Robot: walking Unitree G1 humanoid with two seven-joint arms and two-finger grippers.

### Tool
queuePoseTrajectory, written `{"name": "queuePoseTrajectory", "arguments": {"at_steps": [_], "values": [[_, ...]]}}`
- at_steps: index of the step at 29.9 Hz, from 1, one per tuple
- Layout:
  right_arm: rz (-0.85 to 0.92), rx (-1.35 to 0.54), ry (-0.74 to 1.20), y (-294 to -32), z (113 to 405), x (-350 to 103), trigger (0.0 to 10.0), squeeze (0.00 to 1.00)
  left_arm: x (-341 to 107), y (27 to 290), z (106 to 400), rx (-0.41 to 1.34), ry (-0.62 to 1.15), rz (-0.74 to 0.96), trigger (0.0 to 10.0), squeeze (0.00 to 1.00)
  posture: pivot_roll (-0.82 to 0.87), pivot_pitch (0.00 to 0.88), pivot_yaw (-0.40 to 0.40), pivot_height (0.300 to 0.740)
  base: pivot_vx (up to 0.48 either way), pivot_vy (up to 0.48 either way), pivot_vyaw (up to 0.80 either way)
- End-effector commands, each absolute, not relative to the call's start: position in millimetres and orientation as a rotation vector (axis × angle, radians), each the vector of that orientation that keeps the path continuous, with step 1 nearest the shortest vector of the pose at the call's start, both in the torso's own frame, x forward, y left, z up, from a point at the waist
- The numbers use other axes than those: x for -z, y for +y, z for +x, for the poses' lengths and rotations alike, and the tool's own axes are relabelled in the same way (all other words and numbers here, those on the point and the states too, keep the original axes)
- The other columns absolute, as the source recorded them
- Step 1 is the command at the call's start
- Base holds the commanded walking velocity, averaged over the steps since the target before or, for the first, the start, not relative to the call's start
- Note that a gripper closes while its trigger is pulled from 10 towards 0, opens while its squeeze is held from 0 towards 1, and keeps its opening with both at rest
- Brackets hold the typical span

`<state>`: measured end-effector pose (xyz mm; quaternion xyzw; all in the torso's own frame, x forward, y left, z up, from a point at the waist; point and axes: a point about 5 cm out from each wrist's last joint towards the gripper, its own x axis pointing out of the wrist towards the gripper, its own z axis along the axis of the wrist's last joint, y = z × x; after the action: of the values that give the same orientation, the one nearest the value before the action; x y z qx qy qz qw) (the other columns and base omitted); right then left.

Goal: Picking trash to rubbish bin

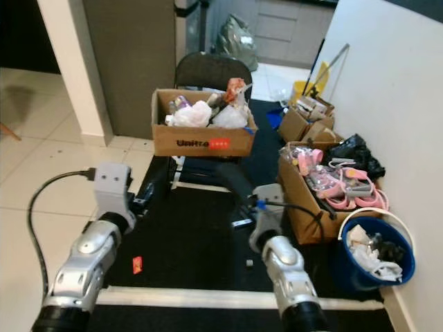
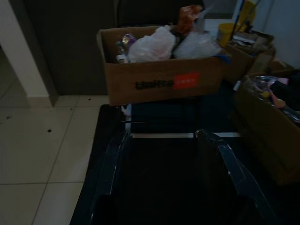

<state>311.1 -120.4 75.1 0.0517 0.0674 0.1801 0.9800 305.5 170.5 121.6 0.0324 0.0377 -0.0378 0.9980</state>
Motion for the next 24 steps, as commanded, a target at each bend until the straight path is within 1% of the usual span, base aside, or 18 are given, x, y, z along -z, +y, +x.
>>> {"name": "queuePoseTrajectory", "arguments": {"at_steps": [1, 24], "values": [[0.093, -0.341, 0.117, -127.2, 313.4, -79.0, 10.0, 0.00, -119.6, 169.7, 304.3, 0.081, 0.090, 0.071, 10.0, 0.00, -0.03, 0.036, -0.086, 0.740, 0.341, 0.000, 0.00], [0.096, -0.335, 0.120, -126.4, 312.9, -78.7, 10.0, 0.00, -119.3, 169.0, 304.5, 0.083, 0.100, 0.074, 10.0, 0.00, -0.03, 0.041, -0.090, 0.740, 0.342, 0.000, 0.00]]}}
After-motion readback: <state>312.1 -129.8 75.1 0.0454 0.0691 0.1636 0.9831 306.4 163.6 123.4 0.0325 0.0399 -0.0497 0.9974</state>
